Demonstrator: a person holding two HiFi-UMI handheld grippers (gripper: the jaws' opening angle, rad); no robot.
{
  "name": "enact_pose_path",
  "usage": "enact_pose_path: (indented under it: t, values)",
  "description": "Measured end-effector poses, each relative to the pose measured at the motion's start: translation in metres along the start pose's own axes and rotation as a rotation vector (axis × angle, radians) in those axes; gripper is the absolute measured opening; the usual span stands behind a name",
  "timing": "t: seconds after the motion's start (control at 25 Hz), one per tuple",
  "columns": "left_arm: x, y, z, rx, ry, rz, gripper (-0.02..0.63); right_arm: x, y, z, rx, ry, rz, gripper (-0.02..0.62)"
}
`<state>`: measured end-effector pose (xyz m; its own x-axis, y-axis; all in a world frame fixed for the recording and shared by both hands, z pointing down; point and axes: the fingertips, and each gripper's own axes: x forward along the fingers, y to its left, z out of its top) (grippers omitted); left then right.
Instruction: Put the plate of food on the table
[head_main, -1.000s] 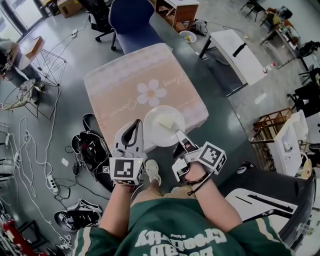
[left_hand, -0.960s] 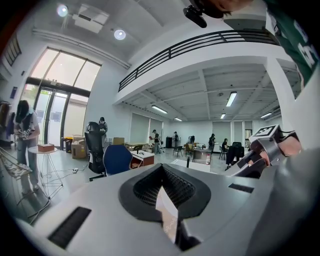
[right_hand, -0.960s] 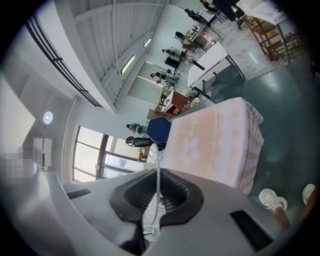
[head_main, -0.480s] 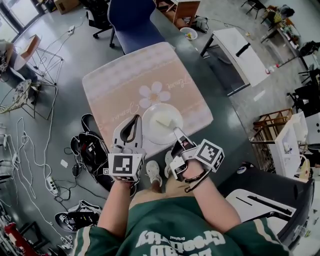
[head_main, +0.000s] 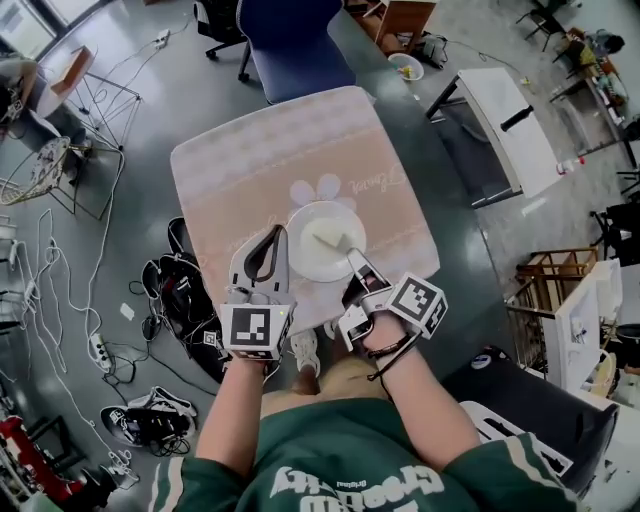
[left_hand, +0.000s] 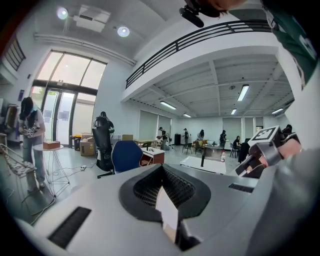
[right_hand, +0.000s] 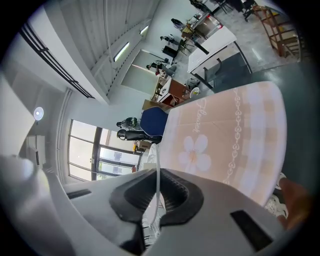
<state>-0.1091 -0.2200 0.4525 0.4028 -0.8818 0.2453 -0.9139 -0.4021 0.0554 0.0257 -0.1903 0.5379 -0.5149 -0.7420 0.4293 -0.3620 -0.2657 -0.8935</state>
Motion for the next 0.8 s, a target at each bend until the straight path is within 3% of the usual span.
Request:
enact_pose_path:
  t: [0.8]
  values:
    - [0.094, 0.032, -0.05, -0.076, 0.09, 0.117, 0.008, 0.103, -0.076, 0.046, -0.029, 0.135, -0.155, 0.021]
